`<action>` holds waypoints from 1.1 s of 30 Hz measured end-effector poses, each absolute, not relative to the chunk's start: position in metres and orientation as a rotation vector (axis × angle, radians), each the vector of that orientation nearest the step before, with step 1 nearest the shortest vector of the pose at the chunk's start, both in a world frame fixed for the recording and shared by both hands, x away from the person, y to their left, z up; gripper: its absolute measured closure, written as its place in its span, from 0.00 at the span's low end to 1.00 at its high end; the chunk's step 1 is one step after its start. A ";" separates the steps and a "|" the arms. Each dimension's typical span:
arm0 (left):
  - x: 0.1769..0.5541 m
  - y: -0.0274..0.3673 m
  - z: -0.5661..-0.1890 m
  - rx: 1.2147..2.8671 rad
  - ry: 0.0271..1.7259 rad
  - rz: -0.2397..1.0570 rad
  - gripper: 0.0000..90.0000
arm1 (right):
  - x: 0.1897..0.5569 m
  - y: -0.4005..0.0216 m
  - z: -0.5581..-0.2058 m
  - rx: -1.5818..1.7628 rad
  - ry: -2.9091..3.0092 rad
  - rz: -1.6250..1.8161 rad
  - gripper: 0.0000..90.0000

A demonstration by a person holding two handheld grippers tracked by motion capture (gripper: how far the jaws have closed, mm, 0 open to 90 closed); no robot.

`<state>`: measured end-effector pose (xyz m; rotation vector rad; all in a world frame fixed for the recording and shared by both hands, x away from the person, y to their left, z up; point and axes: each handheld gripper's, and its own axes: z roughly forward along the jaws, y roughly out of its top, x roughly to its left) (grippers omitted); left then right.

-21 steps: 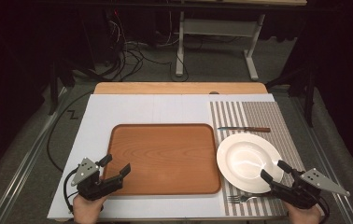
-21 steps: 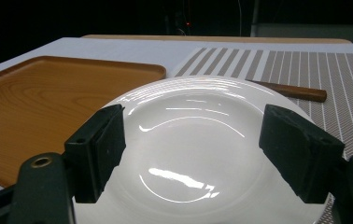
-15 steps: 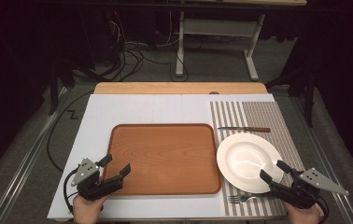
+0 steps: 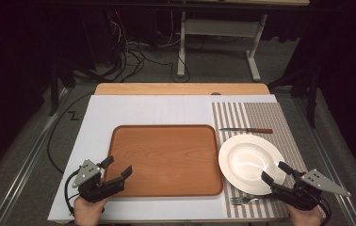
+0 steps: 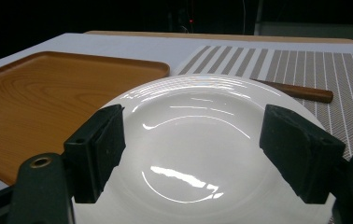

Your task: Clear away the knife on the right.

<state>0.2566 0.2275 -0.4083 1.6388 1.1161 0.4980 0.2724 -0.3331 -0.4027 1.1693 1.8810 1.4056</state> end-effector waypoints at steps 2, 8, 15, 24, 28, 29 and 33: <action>0.257 0.228 -0.408 1.638 1.116 0.497 0.24 | 0.273 -0.333 -0.403 1.178 1.877 1.394 0.25; 0.257 0.228 -0.409 1.639 1.118 0.495 0.24 | 0.272 -0.333 -0.403 1.181 1.871 1.385 0.25; 0.257 0.227 -0.409 1.640 1.118 0.494 0.24 | 0.273 -0.333 -0.403 1.183 1.867 1.376 0.26; 0.259 0.227 -0.409 1.641 1.126 0.495 0.24 | 0.276 -0.333 -0.394 1.174 1.862 1.392 0.25; 0.259 0.227 -0.409 1.643 1.125 0.495 0.24 | 0.278 -0.332 -0.390 1.159 1.868 1.386 0.25; 0.259 0.227 -0.409 1.642 1.126 0.495 0.24 | 0.278 -0.331 -0.389 1.160 1.868 1.387 0.25; 0.259 0.227 -0.410 1.640 1.129 0.495 0.24 | 0.281 -0.331 -0.386 1.157 1.869 1.389 0.25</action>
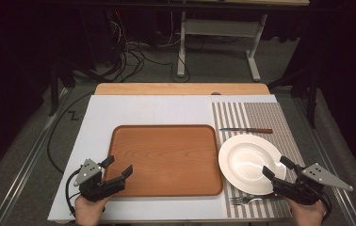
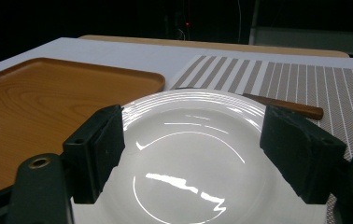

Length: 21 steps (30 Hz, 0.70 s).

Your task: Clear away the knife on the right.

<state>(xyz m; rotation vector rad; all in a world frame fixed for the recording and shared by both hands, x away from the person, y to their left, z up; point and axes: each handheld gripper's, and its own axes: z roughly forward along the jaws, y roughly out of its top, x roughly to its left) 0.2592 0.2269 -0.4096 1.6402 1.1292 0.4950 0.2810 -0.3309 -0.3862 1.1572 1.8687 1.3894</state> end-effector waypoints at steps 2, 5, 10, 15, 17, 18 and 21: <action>0.259 0.227 -0.410 1.640 1.130 0.495 0.24 | 0.284 -0.330 -0.385 1.160 1.865 1.391 0.25; 0.259 0.227 -0.410 1.638 1.131 0.497 0.24 | 0.286 -0.329 -0.384 1.154 1.867 1.388 0.25; 0.259 0.227 -0.410 1.636 1.134 0.496 0.24 | 0.291 -0.324 -0.384 1.151 1.878 1.380 0.25; 0.259 0.227 -0.410 1.637 1.131 0.497 0.24 | 0.296 -0.320 -0.382 1.141 1.879 1.383 0.25; 0.259 0.227 -0.410 1.638 1.130 0.498 0.24 | 0.299 -0.317 -0.382 1.138 1.884 1.385 0.26; 0.259 0.227 -0.410 1.637 1.131 0.498 0.24 | 0.299 -0.317 -0.382 1.138 1.884 1.385 0.26; 0.259 0.227 -0.410 1.637 1.131 0.498 0.24 | 0.305 -0.312 -0.381 1.129 1.893 1.386 0.27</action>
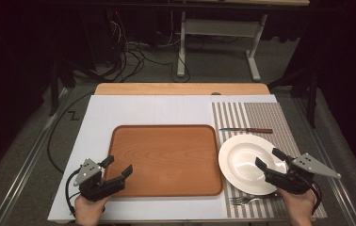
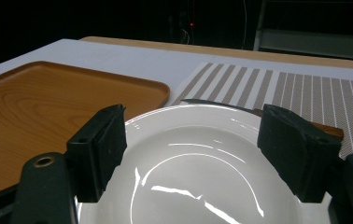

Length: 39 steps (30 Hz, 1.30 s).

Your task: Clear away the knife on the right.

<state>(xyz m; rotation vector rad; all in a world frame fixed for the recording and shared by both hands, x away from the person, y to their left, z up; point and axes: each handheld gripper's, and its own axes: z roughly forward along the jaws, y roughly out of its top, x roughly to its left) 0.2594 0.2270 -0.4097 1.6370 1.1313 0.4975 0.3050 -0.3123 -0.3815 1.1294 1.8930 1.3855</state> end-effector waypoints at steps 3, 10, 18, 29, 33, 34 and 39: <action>0.259 0.227 -0.410 1.639 1.128 0.498 0.24 | 0.310 -0.309 -0.382 1.120 1.902 1.379 0.27; 0.259 0.228 -0.410 1.639 1.130 0.499 0.24 | 0.319 -0.302 -0.380 1.117 1.913 1.380 0.27; 0.259 0.228 -0.410 1.640 1.133 0.502 0.24 | 0.329 -0.297 -0.379 1.126 1.928 1.382 0.27; 0.260 0.228 -0.410 1.642 1.133 0.502 0.24 | 0.342 -0.299 -0.377 1.177 1.886 1.385 0.22; 0.260 0.228 -0.410 1.643 1.132 0.503 0.24 | 0.346 -0.298 -0.375 1.178 1.884 1.385 0.21; 0.260 0.228 -0.410 1.643 1.132 0.503 0.24 | 0.349 -0.298 -0.374 1.183 1.884 1.378 0.20; 0.260 0.228 -0.410 1.646 1.131 0.504 0.24 | 0.356 -0.297 -0.374 1.193 1.890 1.379 0.19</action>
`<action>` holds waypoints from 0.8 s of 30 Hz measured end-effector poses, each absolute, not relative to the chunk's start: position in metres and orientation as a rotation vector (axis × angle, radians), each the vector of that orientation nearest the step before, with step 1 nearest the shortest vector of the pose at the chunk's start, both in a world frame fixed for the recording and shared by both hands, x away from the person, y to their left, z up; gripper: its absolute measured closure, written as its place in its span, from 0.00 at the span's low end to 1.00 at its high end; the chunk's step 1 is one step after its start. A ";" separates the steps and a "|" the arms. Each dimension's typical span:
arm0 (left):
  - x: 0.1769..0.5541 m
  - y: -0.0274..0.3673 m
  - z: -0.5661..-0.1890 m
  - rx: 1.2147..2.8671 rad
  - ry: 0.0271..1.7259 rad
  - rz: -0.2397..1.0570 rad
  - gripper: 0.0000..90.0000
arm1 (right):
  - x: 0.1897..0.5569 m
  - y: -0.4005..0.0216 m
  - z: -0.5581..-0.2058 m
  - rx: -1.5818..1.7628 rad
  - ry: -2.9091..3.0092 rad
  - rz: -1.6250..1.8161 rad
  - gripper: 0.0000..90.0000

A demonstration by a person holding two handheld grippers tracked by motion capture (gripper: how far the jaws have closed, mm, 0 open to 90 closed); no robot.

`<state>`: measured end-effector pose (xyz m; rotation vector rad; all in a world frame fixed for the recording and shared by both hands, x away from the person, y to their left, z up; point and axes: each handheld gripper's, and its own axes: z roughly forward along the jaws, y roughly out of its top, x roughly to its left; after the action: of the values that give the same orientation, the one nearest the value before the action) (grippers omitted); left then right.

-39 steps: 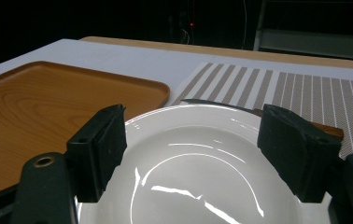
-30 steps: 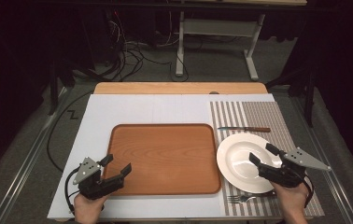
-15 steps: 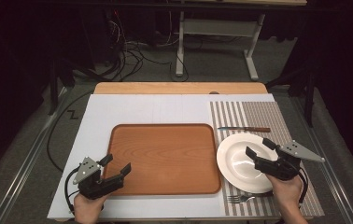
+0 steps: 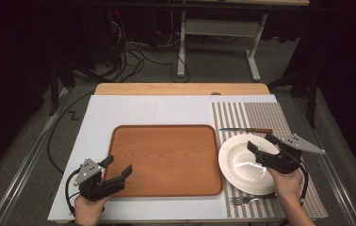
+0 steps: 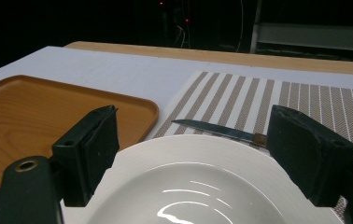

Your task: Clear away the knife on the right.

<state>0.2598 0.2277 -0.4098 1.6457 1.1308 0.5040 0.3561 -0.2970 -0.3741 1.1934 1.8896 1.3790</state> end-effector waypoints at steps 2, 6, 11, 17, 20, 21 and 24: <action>0.260 0.228 -0.410 1.646 1.130 0.505 0.24 | 0.358 -0.297 -0.374 1.199 1.887 1.388 0.19; 0.260 0.228 -0.410 1.647 1.130 0.504 0.24 | 0.363 -0.296 -0.373 1.209 1.888 1.382 0.19; 0.260 0.227 -0.410 1.649 1.130 0.504 0.24 | 0.371 -0.296 -0.371 1.221 1.896 1.378 0.19; 0.260 0.228 -0.410 1.648 1.132 0.505 0.24 | 0.380 -0.296 -0.369 1.234 1.892 1.361 0.19; 0.260 0.228 -0.410 1.646 1.132 0.507 0.24 | 0.387 -0.296 -0.367 1.244 1.892 1.352 0.19; 0.260 0.228 -0.410 1.645 1.132 0.507 0.24 | 0.387 -0.296 -0.367 1.244 1.892 1.352 0.19; 0.260 0.228 -0.410 1.646 1.132 0.508 0.24 | 0.394 -0.296 -0.366 1.250 1.890 1.332 0.20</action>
<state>0.2595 0.2276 -0.4097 1.6461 1.1317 0.5076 0.3937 -0.2957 -0.3656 1.2498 1.8899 1.3321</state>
